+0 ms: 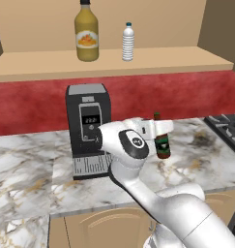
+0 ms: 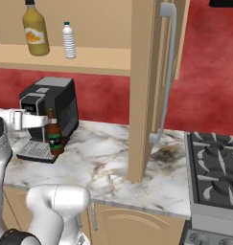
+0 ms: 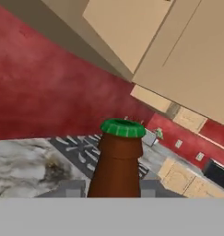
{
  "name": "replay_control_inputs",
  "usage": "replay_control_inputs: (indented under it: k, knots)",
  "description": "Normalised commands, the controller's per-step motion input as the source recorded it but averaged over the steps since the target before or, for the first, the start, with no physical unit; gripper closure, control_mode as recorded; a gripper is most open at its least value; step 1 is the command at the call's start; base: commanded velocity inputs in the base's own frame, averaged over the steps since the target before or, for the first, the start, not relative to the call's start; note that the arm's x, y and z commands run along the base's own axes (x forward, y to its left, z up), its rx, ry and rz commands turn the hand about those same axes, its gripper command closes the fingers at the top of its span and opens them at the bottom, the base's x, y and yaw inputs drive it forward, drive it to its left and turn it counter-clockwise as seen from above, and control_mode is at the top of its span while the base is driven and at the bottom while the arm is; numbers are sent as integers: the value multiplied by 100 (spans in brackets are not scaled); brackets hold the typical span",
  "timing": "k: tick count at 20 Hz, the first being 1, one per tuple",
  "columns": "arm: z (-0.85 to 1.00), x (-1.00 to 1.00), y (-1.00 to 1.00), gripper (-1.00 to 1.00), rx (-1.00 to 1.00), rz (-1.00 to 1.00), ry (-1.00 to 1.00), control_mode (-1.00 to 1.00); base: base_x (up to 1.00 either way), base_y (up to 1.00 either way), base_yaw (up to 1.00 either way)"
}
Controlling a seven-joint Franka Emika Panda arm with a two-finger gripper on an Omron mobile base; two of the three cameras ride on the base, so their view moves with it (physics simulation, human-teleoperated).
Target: Sort all alcoholic drinks to one cabinet, and non-alcoholic drinks to the other.
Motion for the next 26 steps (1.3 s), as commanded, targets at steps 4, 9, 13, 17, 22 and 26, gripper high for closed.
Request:
replay_control_inputs:
  k: [4, 9, 13, 17, 22, 26]
  knots:
    - [47, -13, 0, 100, 8, 33, 20, -100, 0, 0, 0]
    - [39, -12, 0, 100, 18, 30, 29, -100, 0, 0, 0]
    - [22, -15, -1, 100, 25, 26, 37, -100, 0, 0, 0]
    - [14, -23, 0, 100, 29, 24, 37, -100, 0, 0, 0]
    - [3, -26, 0, 100, 38, 22, 29, -100, 0, 0, 0]
    - [0, -29, -3, 100, 44, 18, 12, -100, 0, 0, 0]
